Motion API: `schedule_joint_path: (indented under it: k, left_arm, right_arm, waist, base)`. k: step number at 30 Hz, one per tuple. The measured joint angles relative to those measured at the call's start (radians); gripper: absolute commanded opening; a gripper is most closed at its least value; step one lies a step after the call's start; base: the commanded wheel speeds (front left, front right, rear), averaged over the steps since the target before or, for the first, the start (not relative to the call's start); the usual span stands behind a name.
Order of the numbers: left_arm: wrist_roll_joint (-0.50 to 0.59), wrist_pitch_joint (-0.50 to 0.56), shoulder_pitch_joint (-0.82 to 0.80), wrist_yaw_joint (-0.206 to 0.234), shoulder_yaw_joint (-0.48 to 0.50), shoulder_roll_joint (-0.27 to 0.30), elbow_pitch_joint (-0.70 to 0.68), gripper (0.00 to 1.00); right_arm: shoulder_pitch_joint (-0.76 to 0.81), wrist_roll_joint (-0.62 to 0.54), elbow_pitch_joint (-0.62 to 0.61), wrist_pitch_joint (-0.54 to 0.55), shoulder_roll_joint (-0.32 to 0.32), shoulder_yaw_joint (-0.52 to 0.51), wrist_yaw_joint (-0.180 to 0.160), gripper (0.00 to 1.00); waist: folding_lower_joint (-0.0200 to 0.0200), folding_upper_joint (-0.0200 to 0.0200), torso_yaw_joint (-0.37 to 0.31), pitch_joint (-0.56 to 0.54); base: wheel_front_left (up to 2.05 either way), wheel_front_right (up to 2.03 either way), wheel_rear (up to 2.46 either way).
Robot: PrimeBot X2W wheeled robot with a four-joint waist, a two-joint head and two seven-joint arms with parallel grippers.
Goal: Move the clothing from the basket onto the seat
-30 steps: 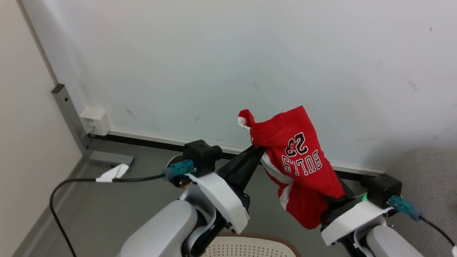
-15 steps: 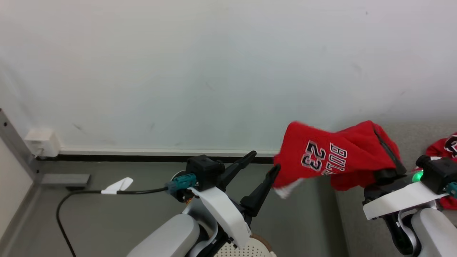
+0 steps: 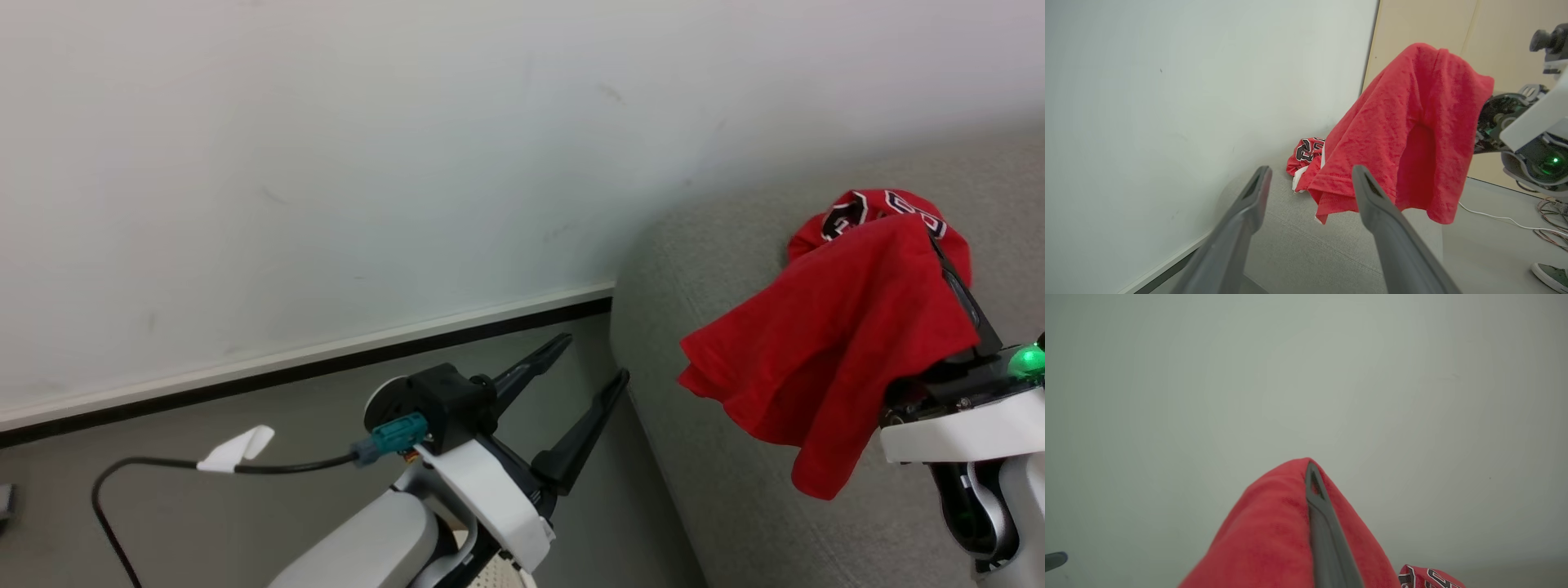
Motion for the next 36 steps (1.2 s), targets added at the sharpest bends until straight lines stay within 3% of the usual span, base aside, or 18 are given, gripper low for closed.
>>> schedule_joint_path:
  k: [11,18,29,36]
  left_arm:
    - [0.055,-0.034,-0.018,0.009,-0.016,0.021,0.022,1.0]
    - [0.072,-0.026,-0.034,0.014,-0.028,0.024,0.034,1.0]
    - [0.087,0.003,-0.08,0.02,-0.035,0.035,0.015,1.0]
    - [0.115,0.043,-0.151,0.019,-0.029,0.067,-0.029,1.0]
  right_arm:
    - [0.04,-0.009,-0.079,0.0,0.013,-0.063,0.0,0.0]
    - [0.061,-0.01,-0.099,0.0,0.034,-0.085,0.0,0.0]
    - [0.002,-0.029,-0.088,0.0,0.045,-0.151,0.0,0.0]
    - [-0.157,-0.005,-0.037,0.0,-0.007,-0.238,0.0,0.0]
  waist:
    - [0.0,0.0,-0.22,0.087]
    - [0.0001,0.0,-0.3,0.146]
    - [0.0001,0.0,-0.286,0.263]
    - [0.0002,0.0,-0.23,0.395]
  base:
    - [0.0,0.0,0.0]
    - [0.0,0.0,0.0]
    - [0.0,0.0,0.0]
    - [0.0,0.0,0.0]
